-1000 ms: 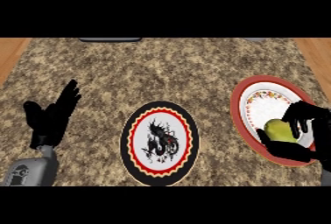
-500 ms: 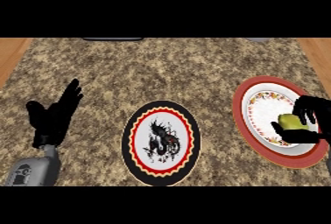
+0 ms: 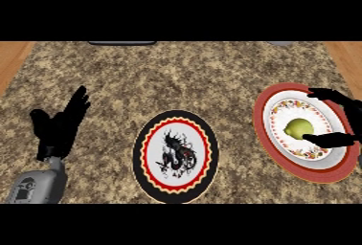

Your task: Pick the lemon from the plate and place it in the plate

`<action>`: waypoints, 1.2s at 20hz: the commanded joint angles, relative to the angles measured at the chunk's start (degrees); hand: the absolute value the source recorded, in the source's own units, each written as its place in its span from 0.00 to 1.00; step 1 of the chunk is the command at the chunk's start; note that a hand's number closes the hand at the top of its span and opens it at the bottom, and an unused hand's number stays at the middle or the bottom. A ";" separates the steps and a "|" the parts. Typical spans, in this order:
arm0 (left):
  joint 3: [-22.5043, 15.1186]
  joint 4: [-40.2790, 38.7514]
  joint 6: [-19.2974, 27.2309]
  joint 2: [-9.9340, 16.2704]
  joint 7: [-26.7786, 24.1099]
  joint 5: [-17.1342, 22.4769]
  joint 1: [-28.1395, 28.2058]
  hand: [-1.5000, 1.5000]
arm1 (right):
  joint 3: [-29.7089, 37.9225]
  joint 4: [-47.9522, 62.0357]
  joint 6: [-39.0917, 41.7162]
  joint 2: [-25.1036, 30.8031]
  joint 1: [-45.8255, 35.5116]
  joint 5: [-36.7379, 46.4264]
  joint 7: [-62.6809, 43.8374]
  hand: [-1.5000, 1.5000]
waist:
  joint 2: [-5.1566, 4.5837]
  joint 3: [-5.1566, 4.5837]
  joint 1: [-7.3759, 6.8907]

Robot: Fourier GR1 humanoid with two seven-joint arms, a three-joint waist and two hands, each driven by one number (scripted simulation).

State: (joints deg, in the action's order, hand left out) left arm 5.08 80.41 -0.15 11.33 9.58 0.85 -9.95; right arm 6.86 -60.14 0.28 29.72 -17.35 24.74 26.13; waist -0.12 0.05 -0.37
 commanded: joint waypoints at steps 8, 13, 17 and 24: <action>1.12 -0.84 0.35 -0.40 -2.39 0.02 0.67 0.50 | 9.89 -13.45 16.93 -1.11 3.13 -23.45 0.72 0.00 | 0.38 -0.12 1.43; 0.68 0.87 0.93 -0.57 1.05 -0.09 -0.30 0.50 | 10.46 -12.94 27.03 -1.09 2.35 -33.45 -14.00 0.00 | 0.38 -0.14 1.19; -0.12 2.01 0.21 -0.79 0.52 -0.81 1.50 0.50 | 13.30 -11.30 33.20 1.81 6.75 -37.20 -11.69 0.00 | 0.21 -0.06 0.62; 0.84 1.73 -1.68 -0.39 0.05 -0.16 1.96 0.50 | 16.54 8.02 36.22 7.43 0.88 -29.99 5.87 0.00 | 0.02 -0.01 -0.05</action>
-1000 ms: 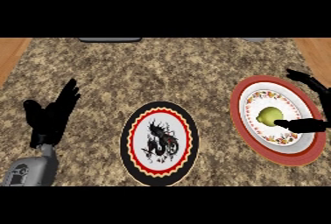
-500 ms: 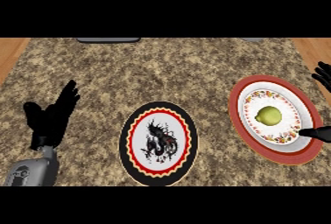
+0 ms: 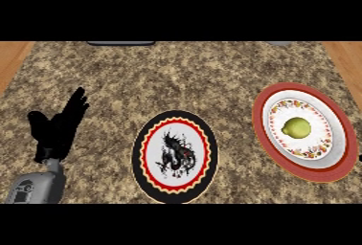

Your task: Pick the lemon from the plate and place it in the plate

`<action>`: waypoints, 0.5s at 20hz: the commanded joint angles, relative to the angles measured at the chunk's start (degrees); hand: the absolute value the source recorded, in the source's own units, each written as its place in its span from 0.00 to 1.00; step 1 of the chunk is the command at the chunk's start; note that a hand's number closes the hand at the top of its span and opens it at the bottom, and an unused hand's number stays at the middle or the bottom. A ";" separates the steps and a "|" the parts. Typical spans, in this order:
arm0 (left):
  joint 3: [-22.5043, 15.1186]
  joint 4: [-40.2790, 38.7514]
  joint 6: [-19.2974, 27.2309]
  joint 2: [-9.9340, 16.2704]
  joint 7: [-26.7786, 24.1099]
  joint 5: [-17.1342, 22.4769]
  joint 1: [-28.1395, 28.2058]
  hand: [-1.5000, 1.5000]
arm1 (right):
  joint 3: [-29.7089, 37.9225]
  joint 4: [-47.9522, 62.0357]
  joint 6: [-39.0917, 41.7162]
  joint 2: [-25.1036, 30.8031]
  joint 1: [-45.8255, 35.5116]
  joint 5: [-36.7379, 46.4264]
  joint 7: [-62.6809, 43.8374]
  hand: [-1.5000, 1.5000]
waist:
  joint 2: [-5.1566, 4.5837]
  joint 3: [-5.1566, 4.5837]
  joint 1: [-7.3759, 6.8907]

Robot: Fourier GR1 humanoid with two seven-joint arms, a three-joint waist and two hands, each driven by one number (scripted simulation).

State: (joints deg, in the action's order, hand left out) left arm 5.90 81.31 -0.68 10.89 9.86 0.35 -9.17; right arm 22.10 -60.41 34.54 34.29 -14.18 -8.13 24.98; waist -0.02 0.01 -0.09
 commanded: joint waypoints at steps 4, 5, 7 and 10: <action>1.32 0.11 -1.06 0.54 2.24 0.93 -2.21 0.50 | 1.90 13.32 2.78 5.09 -5.88 3.18 8.26 0.00 | -0.11 0.03 -0.33; -0.16 -1.08 -1.02 -0.65 -1.27 -0.73 -0.05 0.50 | 0.81 13.57 2.13 4.52 -3.96 5.39 11.25 0.00 | -0.10 0.02 -0.23; -0.35 -2.07 -0.65 -0.70 -0.73 -1.33 -1.14 0.50 | 2.00 18.69 4.21 7.93 -4.82 5.25 13.31 0.00 | -0.17 0.04 -0.31; 0.10 3.75 -2.21 -0.07 0.83 0.49 2.52 0.50 | 0.45 25.89 2.64 10.03 -8.69 8.48 16.65 0.00 | -0.22 0.09 -0.95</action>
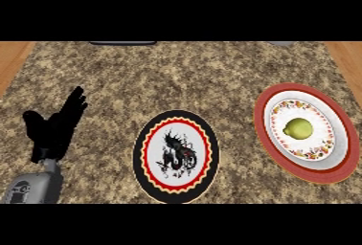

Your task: Pick the lemon from the plate and place it in the plate

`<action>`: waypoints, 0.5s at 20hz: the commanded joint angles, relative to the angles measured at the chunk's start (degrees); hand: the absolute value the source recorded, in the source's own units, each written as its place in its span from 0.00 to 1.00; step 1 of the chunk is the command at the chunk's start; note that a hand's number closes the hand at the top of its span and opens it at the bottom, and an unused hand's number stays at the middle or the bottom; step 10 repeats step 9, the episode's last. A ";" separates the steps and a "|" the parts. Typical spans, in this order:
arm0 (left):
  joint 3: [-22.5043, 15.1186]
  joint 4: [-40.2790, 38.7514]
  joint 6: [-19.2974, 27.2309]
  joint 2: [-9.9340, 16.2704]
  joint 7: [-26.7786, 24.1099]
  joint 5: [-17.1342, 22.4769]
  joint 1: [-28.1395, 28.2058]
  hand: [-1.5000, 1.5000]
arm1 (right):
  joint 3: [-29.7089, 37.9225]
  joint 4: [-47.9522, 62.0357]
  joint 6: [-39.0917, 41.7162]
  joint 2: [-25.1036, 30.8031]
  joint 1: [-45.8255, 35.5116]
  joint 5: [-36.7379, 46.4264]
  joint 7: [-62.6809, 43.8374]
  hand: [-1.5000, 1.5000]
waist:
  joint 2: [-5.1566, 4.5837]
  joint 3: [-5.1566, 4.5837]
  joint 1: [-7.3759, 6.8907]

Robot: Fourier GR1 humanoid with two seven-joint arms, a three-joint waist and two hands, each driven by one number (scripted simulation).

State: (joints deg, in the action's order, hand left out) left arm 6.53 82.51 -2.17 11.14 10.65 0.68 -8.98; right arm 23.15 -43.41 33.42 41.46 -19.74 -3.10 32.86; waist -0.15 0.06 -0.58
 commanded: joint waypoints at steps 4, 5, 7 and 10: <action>-0.22 -2.94 -0.54 -0.80 -2.38 -0.47 -0.81 0.50 | -1.16 13.13 4.66 6.07 -3.03 4.56 11.69 0.00 | -0.19 0.06 -0.23; 0.35 -2.40 -0.26 -0.20 -1.79 -0.65 -0.48 0.50 | -2.32 12.43 1.92 3.41 -2.65 5.51 13.40 0.00 | -0.11 0.04 -0.15; 0.42 -3.35 -1.25 -0.48 -4.73 -0.24 1.11 0.50 | -2.00 12.62 4.39 5.91 -0.66 4.73 14.02 0.00 | -0.09 0.03 0.04; 0.54 0.10 -0.88 0.17 -1.78 -0.06 0.63 0.50 | -3.19 16.01 2.76 5.91 -1.19 6.60 16.96 0.00 | -0.18 0.11 -0.45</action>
